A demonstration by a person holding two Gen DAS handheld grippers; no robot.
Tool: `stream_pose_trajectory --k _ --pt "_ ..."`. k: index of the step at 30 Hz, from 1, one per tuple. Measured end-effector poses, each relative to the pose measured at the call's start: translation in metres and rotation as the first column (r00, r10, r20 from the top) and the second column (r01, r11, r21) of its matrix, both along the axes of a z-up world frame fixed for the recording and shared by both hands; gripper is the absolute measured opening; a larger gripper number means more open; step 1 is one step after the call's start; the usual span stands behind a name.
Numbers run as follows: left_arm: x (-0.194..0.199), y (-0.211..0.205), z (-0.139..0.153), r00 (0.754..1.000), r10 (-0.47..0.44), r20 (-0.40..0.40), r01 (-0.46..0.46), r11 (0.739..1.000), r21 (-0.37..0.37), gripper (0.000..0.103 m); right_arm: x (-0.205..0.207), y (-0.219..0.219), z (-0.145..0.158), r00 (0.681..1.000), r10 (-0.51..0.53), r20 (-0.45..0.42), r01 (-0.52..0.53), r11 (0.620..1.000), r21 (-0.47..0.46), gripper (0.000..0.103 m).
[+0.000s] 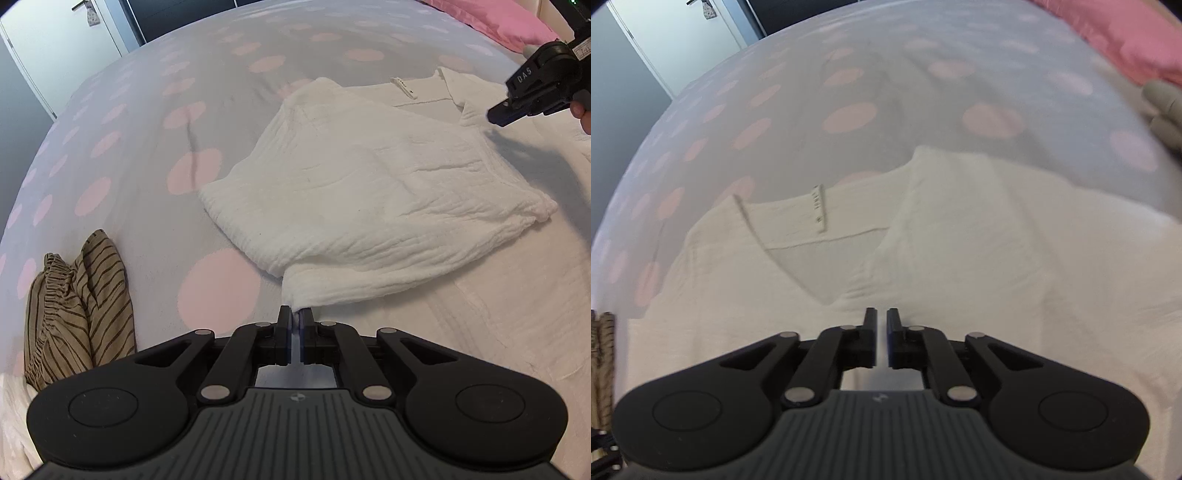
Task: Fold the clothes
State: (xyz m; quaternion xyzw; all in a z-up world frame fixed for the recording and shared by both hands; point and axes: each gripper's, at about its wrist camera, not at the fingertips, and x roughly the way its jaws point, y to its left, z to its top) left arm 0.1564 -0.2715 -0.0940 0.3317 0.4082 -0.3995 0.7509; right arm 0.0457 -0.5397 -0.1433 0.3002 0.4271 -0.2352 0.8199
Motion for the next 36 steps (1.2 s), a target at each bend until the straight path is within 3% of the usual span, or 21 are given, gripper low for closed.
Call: stream_pose_trajectory --k 2,7,10,11,12,14,17,20,22,23,26,31,36 --pt "-0.002 -0.002 0.0 1.0 -0.004 0.006 0.004 1.0 0.005 0.002 0.003 0.006 -0.002 0.999 0.032 0.023 -0.033 0.999 0.012 0.047" --pt "0.0 -0.003 -0.001 1.0 0.002 0.004 -0.002 1.0 0.01 0.002 0.015 0.024 -0.013 0.995 0.097 -0.013 -0.098 0.993 -0.062 0.047" --pt "0.0 -0.003 0.0 1.0 0.005 0.002 -0.005 1.0 0.01 0.002 0.018 0.03 -0.02 0.992 0.12 -0.023 -0.122 0.99 -0.076 0.033" --pt "0.0 -0.004 0.001 1.0 0.004 0.004 -0.004 1.0 0.011 0.002 0.019 0.031 -0.019 0.991 0.135 -0.02 -0.136 0.988 -0.079 0.013" --pt "-0.001 -0.004 0.001 1.0 0.003 0.004 -0.003 1.0 0.012 0.002 0.019 0.033 -0.017 0.989 0.149 -0.021 -0.15 0.985 -0.089 0.005" --pt "0.0 -0.005 0.001 1.0 0.001 0.002 -0.001 1.0 0.017 0.002 0.02 0.034 -0.012 0.989 0.146 -0.019 -0.147 0.98 -0.133 0.004" --pt "0.001 -0.005 0.002 1.0 -0.003 -0.008 0.003 1.0 0.025 0.002 0.014 0.022 0.002 0.999 0.043 0.03 -0.036 0.979 -0.202 0.003" --pt "0.001 -0.005 0.002 1.0 -0.006 -0.011 0.007 1.0 0.026 0.002 0.009 0.001 0.008 0.997 -0.053 0.051 0.062 0.979 -0.192 0.003" --pt "0.0 -0.005 0.002 1.0 -0.009 -0.011 0.009 1.0 0.025 0.002 0.008 -0.006 0.004 0.997 -0.064 0.043 0.07 0.986 -0.154 0.004" --pt "0.0 -0.005 0.002 1.0 -0.01 -0.011 0.01 1.0 0.023 0.002 0.009 -0.007 0.001 0.998 -0.065 0.024 0.068 0.986 -0.15 0.01" --pt "0.001 -0.002 0.008 0.999 -0.014 -0.032 0.014 1.0 -0.008 0.004 0.008 -0.008 -0.003 0.997 -0.08 -0.007 0.078 0.986 -0.15 0.039" --pt "0.003 0.009 0.018 0.999 -0.006 -0.036 0.004 0.999 -0.037 0.016 -0.004 -0.008 -0.004 0.996 -0.075 -0.052 0.072 0.996 -0.053 0.041" --pt "0.007 0.019 0.016 0.998 0.025 -0.053 -0.027 0.999 -0.041 0.017 -0.024 0.008 -0.003 0.996 -0.011 -0.088 0.013 1.0 0.023 0.049"
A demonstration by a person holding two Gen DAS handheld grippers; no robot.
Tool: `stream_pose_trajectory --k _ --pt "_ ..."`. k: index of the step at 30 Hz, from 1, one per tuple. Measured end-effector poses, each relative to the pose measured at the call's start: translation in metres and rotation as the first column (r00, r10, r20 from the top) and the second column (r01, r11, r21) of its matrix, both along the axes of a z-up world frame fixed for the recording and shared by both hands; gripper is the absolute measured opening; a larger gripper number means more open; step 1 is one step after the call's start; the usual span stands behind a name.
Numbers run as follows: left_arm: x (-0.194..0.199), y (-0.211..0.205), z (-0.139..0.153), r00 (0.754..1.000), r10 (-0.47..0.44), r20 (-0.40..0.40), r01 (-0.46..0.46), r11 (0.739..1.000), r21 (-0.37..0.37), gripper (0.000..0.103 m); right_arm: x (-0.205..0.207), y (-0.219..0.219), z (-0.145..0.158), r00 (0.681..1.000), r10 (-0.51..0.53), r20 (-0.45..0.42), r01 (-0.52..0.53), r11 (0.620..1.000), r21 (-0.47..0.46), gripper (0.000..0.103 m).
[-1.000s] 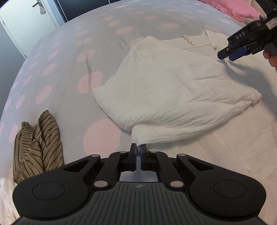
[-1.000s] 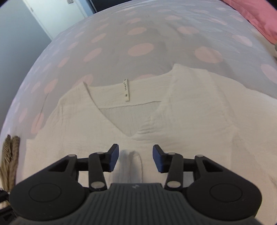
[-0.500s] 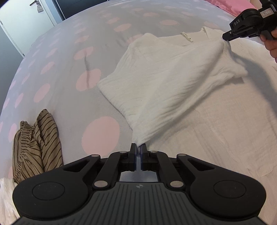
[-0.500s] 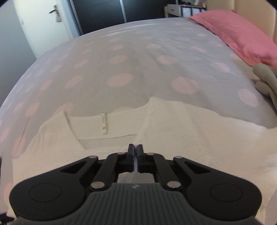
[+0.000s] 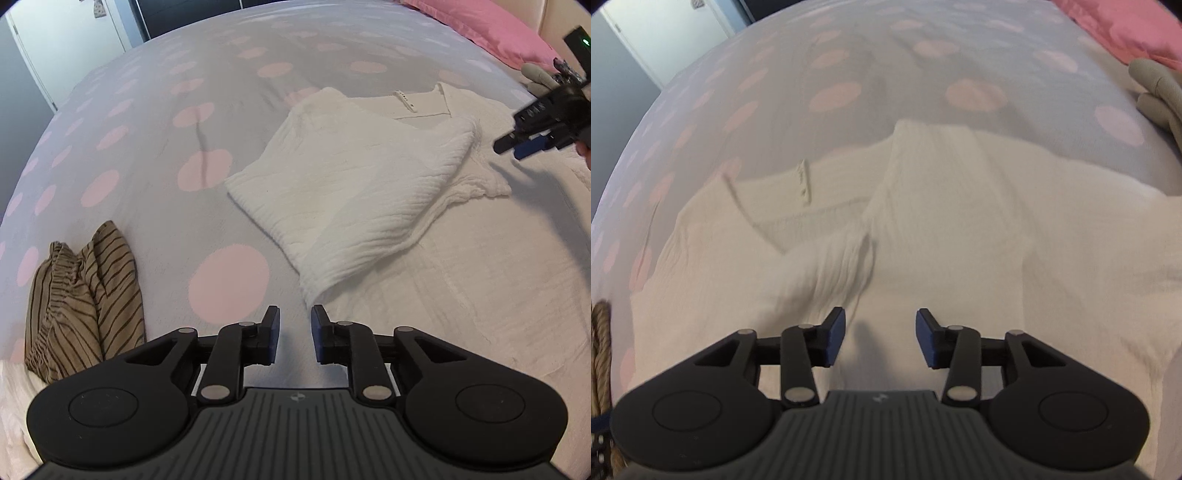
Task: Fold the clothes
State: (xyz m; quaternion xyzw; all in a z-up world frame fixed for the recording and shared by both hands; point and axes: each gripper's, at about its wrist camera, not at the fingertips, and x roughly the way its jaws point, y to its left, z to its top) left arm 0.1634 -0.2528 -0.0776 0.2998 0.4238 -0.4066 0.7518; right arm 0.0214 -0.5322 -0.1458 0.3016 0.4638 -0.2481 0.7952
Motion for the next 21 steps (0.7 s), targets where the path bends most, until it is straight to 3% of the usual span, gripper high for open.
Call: stream_pose_trajectory --k 6,10,13,14,15,17,21 --pt "-0.008 0.001 -0.003 1.0 -0.021 0.02 0.02 0.999 0.033 0.026 -0.021 0.015 -0.004 1.0 0.03 0.004 -0.031 0.993 0.113 0.055" --pt "-0.008 0.003 0.002 0.999 0.008 0.045 -0.009 0.999 0.038 0.026 -0.013 0.021 -0.011 0.999 0.032 0.024 -0.035 0.994 0.107 0.054" --pt "-0.005 0.01 0.01 0.998 0.042 0.048 -0.043 0.999 0.021 0.026 -0.004 0.026 -0.016 0.998 0.037 0.045 -0.041 0.996 0.078 0.047" --pt "-0.004 0.012 0.012 0.998 0.048 0.051 -0.049 0.999 0.018 0.026 -0.001 0.028 -0.017 0.998 0.05 0.047 -0.053 0.997 0.062 0.037" --pt "-0.003 0.014 0.013 0.997 0.054 0.054 -0.055 0.998 0.018 0.026 0.001 0.03 -0.017 0.997 0.065 0.046 -0.068 0.996 0.053 0.017" --pt "-0.003 0.017 0.015 0.996 0.062 0.06 -0.063 0.998 0.019 0.026 0.001 0.031 -0.013 0.996 0.075 0.041 -0.077 0.996 0.035 0.008" --pt "0.001 0.021 0.015 0.995 0.074 0.064 -0.076 0.997 0.026 0.026 -0.007 0.026 0.0 0.997 0.066 0.032 -0.066 0.998 0.001 0.001"
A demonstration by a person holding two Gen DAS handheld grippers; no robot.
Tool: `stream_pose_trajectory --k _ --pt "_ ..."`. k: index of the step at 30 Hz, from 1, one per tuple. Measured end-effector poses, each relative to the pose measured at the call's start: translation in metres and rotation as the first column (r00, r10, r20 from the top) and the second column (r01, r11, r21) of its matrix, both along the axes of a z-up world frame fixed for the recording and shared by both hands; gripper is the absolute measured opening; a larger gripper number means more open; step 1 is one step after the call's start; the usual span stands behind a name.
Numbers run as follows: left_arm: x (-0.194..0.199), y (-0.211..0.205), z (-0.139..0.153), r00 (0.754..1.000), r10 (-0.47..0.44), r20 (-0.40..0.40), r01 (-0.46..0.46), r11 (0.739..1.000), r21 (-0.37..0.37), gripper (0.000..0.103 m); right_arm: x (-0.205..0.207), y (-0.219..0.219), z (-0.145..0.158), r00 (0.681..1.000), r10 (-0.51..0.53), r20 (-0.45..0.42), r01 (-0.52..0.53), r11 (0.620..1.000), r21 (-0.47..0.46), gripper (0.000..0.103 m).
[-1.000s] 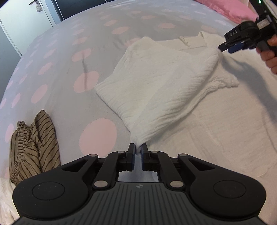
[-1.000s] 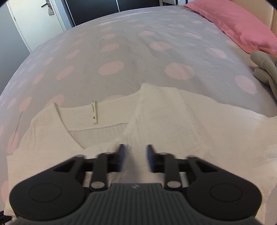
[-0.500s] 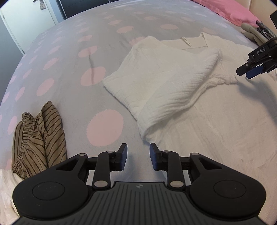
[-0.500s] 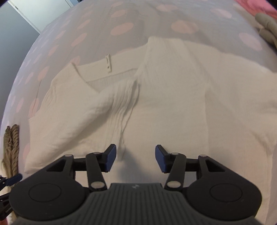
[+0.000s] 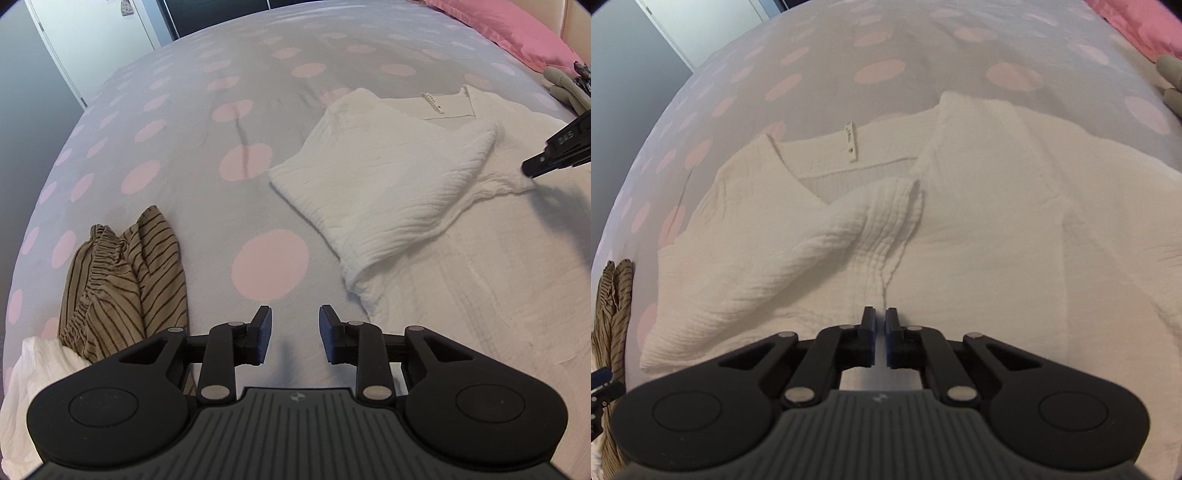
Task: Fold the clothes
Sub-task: 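Release the folded side and smooth the other sleeve with the right gripper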
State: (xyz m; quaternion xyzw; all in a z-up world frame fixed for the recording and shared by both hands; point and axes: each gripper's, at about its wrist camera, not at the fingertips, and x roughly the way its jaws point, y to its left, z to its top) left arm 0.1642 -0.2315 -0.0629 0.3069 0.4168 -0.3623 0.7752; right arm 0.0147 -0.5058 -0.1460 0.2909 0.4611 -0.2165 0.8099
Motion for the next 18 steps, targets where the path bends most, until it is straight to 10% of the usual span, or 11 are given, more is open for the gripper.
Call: stream_pose_trajectory --k 18 --pt "0.004 0.023 0.027 0.991 0.127 0.034 -0.125 0.99 -0.061 0.026 -0.099 -0.079 0.044 0.983 -0.174 -0.057 0.161 0.971 -0.176 0.045"
